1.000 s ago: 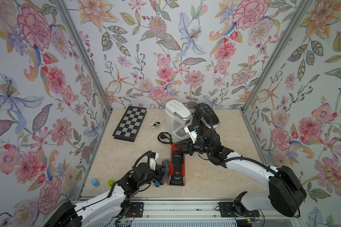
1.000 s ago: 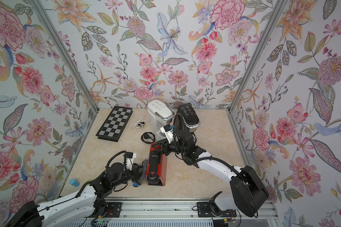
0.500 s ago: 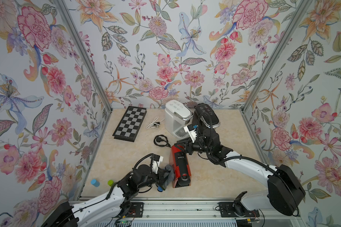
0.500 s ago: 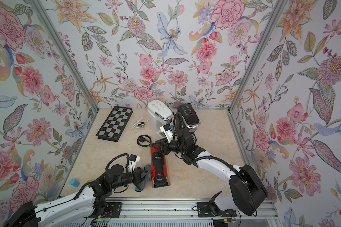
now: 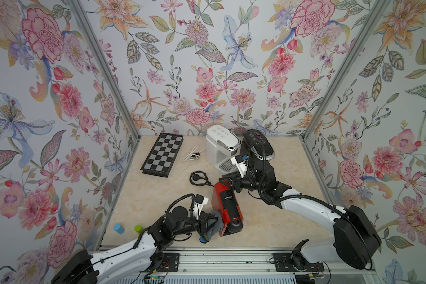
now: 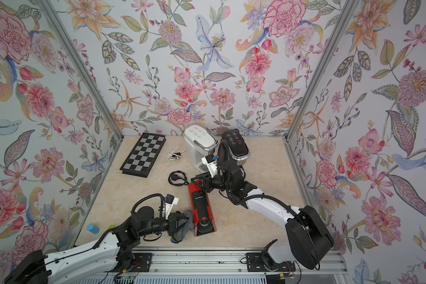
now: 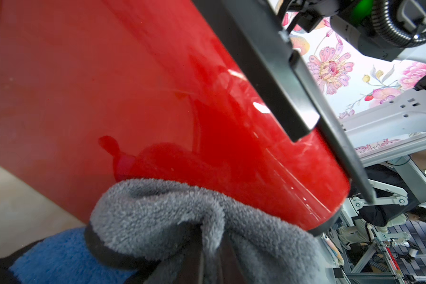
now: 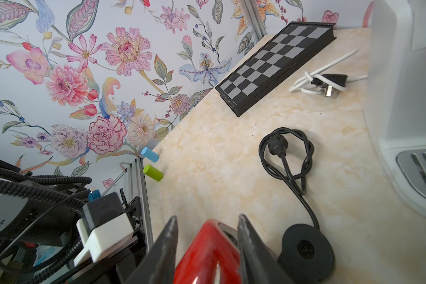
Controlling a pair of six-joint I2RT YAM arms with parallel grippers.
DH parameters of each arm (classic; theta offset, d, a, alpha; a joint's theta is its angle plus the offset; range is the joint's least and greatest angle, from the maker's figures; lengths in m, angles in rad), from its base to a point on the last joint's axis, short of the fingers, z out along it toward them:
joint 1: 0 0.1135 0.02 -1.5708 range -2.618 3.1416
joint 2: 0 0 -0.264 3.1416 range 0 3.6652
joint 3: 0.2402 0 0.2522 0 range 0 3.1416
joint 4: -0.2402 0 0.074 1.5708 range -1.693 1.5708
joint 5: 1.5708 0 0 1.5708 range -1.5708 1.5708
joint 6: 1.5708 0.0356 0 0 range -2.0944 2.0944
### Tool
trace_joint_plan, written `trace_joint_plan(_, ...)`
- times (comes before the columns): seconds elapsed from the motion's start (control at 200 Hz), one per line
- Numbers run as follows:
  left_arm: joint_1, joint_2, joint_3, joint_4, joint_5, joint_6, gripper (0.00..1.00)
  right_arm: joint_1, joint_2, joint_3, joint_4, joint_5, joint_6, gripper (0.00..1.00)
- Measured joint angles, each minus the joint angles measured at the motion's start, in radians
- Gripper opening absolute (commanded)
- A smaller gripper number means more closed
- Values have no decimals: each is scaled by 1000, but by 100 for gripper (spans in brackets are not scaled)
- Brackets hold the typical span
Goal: Wipe the surface of a coffee machine
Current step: Wipe the dirt from the surface of the coffee machine.
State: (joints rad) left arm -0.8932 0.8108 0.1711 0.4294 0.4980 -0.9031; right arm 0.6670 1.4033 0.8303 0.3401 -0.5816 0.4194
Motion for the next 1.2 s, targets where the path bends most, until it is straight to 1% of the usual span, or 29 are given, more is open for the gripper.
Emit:
trace_joint_plan(0.185, -4, -23, 20, 14, 47, 0, 0, -2, 5, 0, -3, 16, 0, 42)
trace_joint_plan(0.345, -5, -33, 53, 16, 62, 8, 0, -8, 8, -3, -7, 25, 0, 42)
trace_joint_plan(0.555, 1, -23, 156, -66, -10, 59, 0, -11, 8, -13, -6, 38, 1, 42)
trace_joint_plan(0.62, 25, -14, 186, -85, -33, 68, 0, -13, 8, -16, -6, 40, 1, 41)
trace_joint_plan(0.816, 142, -6, 246, -149, -111, 89, 0, -16, 8, -29, 4, 44, 5, 42)
trace_joint_plan(0.971, 205, -1, 290, -181, -137, 124, 0, -16, 3, -41, 21, 48, 6, 42)
trace_joint_plan(1.076, 255, 40, 302, -162, -134, 131, 0, -16, -1, -46, 25, 50, 8, 42)
trace_joint_plan(1.196, 275, 115, 302, -142, -133, 134, 0, -16, -5, -50, 25, 52, 8, 41)
